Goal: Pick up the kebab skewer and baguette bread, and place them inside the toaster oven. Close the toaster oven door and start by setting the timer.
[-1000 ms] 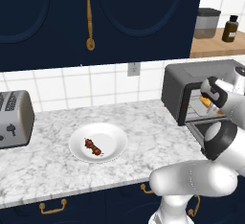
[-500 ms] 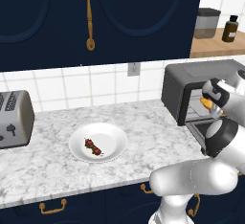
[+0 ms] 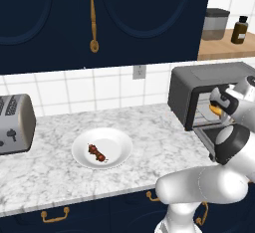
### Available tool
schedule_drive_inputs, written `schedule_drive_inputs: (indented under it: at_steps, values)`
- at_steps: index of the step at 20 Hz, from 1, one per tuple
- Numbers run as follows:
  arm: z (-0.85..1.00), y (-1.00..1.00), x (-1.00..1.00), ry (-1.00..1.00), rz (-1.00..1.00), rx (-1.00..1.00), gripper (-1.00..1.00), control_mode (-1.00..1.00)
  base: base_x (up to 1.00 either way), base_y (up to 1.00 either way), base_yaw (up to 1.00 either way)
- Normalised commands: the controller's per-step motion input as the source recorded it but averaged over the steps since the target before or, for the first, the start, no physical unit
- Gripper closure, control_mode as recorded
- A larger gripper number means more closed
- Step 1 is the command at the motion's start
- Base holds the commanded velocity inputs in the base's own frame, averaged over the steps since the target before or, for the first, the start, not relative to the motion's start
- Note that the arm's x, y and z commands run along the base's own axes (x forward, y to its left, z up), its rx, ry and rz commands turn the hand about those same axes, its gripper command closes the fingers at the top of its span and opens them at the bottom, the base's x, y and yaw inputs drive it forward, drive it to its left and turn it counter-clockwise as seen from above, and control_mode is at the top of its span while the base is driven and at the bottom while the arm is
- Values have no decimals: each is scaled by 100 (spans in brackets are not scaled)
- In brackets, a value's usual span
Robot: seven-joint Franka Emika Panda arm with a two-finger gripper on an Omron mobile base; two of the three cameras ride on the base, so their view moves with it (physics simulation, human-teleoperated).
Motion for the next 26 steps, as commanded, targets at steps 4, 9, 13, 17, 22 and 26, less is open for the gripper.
schedule_drive_inputs:
  at_steps: [4, 9, 13, 17, 22, 26]
  values:
    - [0, 5, 7, 3, 0, -2, 100, -100, 0, 0, 0]
    - [0, 2, 12, 5, -4, 0, 100, -100, 0, 0, 0]
    - [0, 0, 39, 0, 0, 0, 100, -100, 0, 0, 0]
    - [-5, 0, 17, 0, 0, 0, 100, -100, 0, 0, 0]
    - [0, 0, 1, 1, -1, 2, 100, -100, 0, 0, 0]
    - [0, 2, 7, 2, 0, 4, -100, -100, 0, 0, 0]
